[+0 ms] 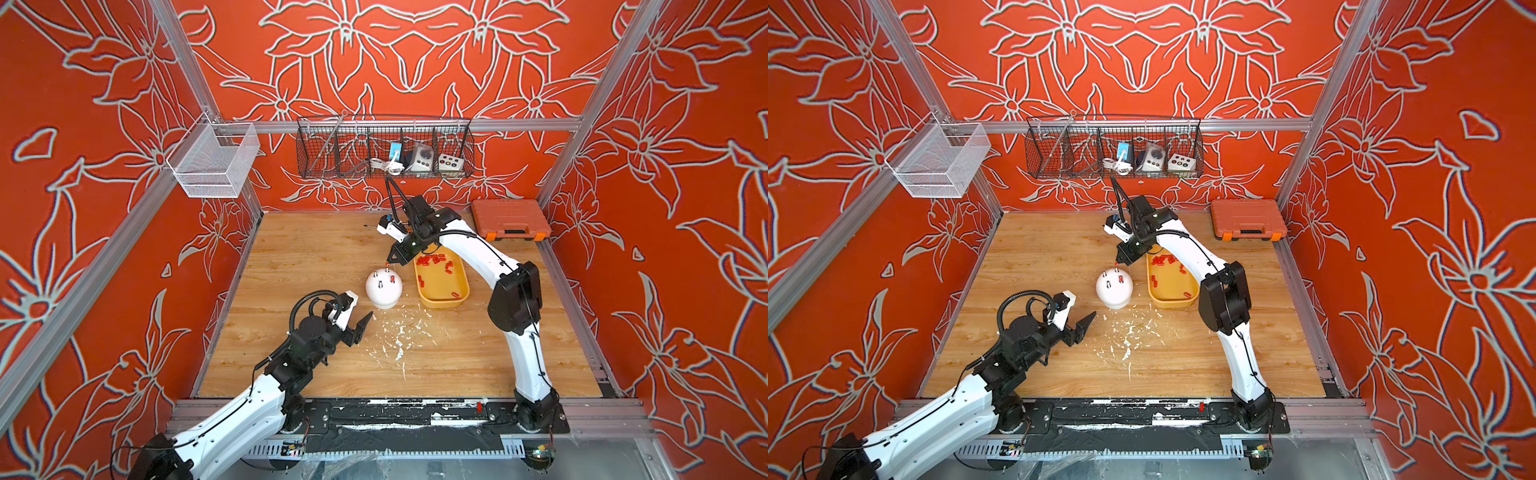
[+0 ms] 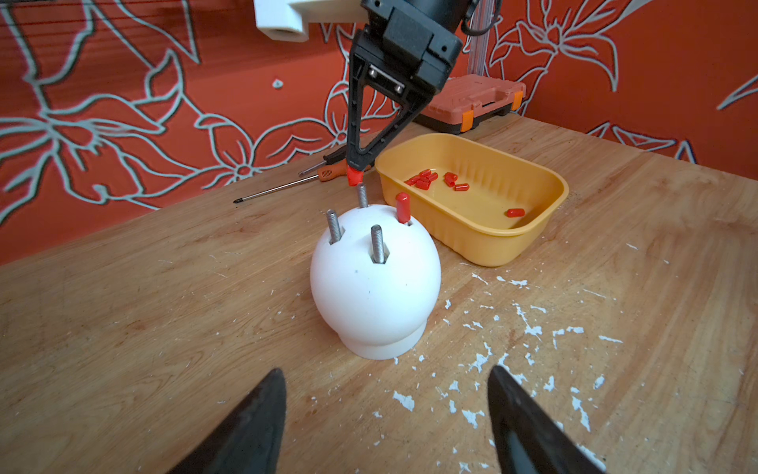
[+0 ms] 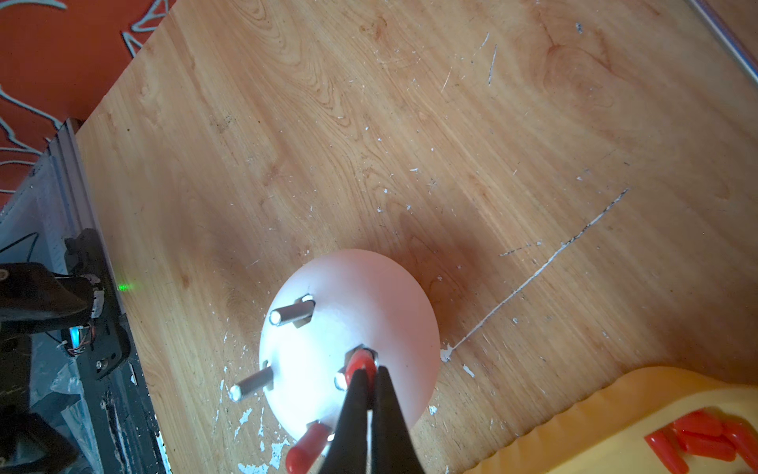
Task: Cover the protruding screws with screw protection sleeves
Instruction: Move the plastic shell to the center of the board.
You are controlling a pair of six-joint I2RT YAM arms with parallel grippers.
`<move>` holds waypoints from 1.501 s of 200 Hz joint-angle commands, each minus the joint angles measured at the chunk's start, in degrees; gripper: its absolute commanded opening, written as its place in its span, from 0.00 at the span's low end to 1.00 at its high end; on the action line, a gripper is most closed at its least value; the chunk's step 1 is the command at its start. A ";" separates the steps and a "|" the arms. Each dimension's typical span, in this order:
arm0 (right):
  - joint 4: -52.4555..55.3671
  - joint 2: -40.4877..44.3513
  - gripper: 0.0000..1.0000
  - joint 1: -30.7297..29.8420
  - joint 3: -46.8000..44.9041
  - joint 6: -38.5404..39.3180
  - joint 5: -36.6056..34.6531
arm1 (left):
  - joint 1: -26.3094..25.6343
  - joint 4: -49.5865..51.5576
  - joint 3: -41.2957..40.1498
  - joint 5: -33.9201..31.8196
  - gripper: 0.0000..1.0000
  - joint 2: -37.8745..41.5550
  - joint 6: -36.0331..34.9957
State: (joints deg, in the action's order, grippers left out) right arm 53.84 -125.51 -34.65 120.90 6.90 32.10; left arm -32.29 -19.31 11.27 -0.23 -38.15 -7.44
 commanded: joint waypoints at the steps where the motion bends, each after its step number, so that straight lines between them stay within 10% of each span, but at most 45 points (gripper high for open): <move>1: 3.72 0.22 0.00 -0.92 -0.76 0.92 1.40 | 0.21 -0.42 1.03 0.05 0.75 0.27 0.24; 300: 7.35 4.35 0.00 -4.88 -0.56 -0.11 0.57 | 0.21 -0.02 1.11 -0.65 0.76 0.62 0.48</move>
State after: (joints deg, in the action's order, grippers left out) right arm 58.85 -123.72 -39.05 121.01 6.52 30.68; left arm -32.29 -19.27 11.27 -0.34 -38.26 -7.42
